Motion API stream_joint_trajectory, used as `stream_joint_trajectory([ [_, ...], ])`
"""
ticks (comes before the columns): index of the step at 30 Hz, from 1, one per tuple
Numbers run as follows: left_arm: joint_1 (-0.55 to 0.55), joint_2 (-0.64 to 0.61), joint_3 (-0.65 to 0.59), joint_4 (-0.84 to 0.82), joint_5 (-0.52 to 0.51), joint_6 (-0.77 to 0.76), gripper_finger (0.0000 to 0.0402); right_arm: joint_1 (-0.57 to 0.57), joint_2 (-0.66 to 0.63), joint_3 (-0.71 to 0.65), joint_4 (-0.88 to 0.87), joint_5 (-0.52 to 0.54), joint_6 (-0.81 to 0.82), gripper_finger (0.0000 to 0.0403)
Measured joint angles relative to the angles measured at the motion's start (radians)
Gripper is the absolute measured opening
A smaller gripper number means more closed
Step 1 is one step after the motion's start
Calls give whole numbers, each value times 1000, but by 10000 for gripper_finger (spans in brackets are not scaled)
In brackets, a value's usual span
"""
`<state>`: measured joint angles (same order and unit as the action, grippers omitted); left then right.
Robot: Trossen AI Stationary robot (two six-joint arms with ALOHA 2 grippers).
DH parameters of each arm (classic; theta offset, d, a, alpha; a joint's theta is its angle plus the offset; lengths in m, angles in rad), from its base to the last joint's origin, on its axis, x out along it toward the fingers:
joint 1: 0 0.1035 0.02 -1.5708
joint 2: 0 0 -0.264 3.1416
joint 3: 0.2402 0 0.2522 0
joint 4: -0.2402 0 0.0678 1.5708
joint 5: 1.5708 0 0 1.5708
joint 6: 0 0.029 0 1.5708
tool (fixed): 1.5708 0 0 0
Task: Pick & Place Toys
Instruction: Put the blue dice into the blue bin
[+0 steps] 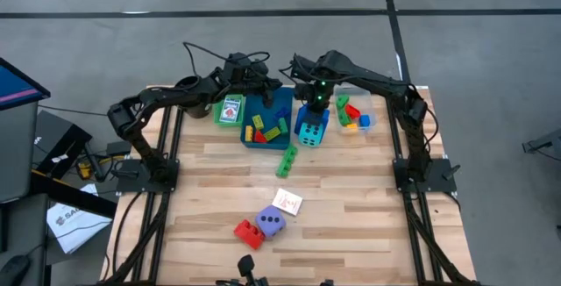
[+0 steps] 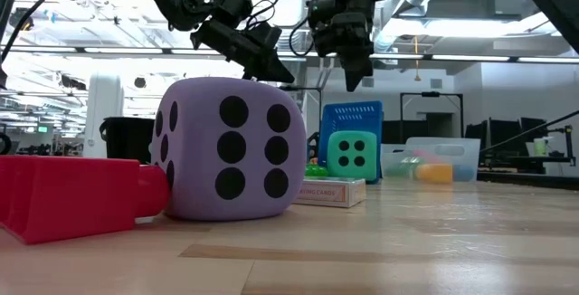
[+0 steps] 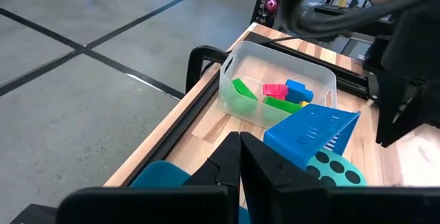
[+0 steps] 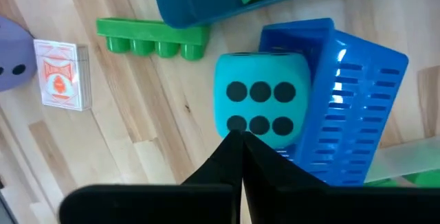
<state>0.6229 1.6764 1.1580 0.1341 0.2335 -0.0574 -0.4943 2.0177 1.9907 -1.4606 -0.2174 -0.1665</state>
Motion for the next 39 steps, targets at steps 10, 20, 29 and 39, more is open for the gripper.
stream_joint_trajectory([
  [10, 0, 0, 0, 0, -2, 0, 0, -6, 0, 0, 29, -19, -2, 0],
  [20, 44, 0, 0, 1, -237, 120, 0, -3, -2, -48, 79, -18, 7, 0],
  [29, 120, 0, 0, 1, -201, 50, 0, -14, -1, -164, 124, 43, 17, 0],
  [39, 125, 0, 0, 4, -192, 52, 0, -77, 0, -232, 166, 142, 13, 0],
])
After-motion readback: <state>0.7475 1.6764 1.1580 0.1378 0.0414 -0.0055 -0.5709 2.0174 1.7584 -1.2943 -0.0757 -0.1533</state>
